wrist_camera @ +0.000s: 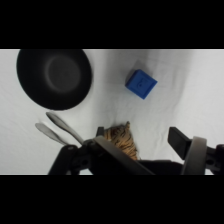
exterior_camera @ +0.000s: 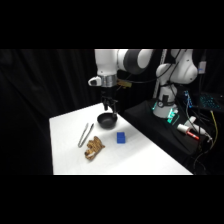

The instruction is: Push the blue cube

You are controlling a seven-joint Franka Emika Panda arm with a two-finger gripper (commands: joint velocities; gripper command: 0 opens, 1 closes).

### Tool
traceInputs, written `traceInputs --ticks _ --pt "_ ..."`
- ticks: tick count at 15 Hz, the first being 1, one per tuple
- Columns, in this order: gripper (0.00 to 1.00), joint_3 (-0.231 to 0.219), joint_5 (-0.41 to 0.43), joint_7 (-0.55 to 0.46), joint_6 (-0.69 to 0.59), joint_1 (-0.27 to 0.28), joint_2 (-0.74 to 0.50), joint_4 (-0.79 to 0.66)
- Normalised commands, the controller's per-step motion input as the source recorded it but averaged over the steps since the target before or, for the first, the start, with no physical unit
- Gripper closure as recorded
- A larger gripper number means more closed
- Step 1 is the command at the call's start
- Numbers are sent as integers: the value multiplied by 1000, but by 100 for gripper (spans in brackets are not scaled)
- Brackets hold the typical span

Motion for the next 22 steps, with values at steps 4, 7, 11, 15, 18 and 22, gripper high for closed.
traceInputs --ticks 4,7,11,15,18,22 --pt "0 24 25 68 63 -15 -15 -37" --pt "0 35 68 75 175 -3 -96 -177" --pt "32 46 77 57 255 19 -212 -322" --pt "67 40 22 104 320 24 -218 -348" --pt "92 35 24 96 369 25 -134 -291" --pt "100 37 28 85 364 33 -27 -205"
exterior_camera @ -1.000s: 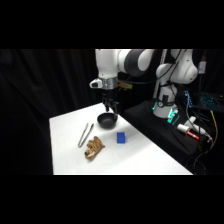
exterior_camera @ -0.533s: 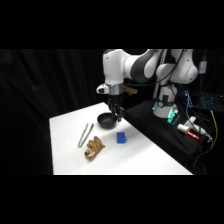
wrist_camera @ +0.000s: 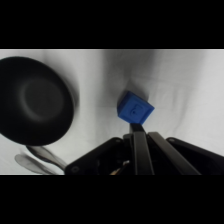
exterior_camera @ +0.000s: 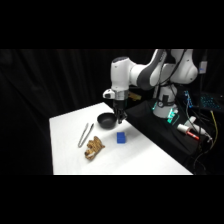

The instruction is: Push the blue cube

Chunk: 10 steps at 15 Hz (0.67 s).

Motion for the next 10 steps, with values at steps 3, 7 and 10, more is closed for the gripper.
traceInputs --ticks 3,7,10 --pt "99 37 4 110 336 42 117 -90" --pt "99 38 -45 151 291 61 210 -17" --pt "98 36 -66 166 244 80 242 26"
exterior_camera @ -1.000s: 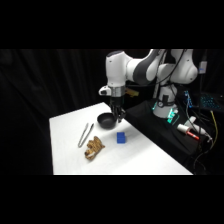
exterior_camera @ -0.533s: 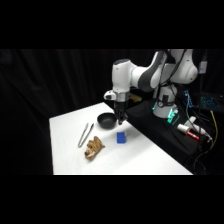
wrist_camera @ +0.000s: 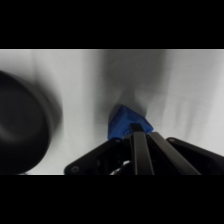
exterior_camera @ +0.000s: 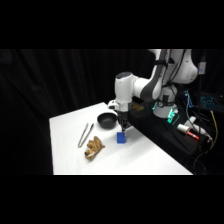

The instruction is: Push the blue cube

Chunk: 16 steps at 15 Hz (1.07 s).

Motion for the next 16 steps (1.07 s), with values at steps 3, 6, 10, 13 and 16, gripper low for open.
traceInputs --ticks 3,6,10,13,16 --pt "98 40 -38 141 230 79 240 57" --pt "99 40 -3 107 244 63 223 82" --pt "99 14 -29 126 213 61 183 80" --pt "99 -75 -172 224 -38 107 -62 25" --pt "98 -97 -229 258 -381 132 -324 20"
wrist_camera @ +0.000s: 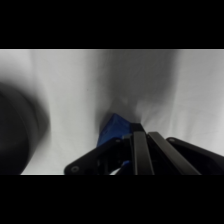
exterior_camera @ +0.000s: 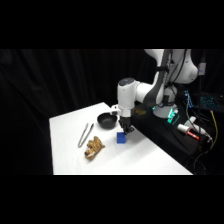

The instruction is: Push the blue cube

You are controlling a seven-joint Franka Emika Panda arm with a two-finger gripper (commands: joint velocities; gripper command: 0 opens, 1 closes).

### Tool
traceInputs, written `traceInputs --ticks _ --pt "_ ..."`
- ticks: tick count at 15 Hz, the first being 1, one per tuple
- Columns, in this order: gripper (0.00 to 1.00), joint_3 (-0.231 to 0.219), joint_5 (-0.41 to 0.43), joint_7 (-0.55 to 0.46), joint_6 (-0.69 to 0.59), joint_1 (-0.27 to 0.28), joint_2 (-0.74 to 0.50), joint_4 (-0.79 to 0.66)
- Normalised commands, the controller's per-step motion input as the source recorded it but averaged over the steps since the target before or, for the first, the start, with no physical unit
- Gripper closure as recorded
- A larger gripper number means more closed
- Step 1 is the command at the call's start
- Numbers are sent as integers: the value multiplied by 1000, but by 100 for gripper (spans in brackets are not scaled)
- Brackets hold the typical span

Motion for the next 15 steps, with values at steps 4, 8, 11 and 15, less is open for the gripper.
traceInputs --ticks 4,8,11,15 --pt "99 -13 -146 186 -589 73 -423 94" --pt "100 43 -55 70 -557 -2 -298 218" --pt "99 45 -66 94 -364 -29 -185 227" --pt "100 40 -55 129 -262 -47 -141 178"
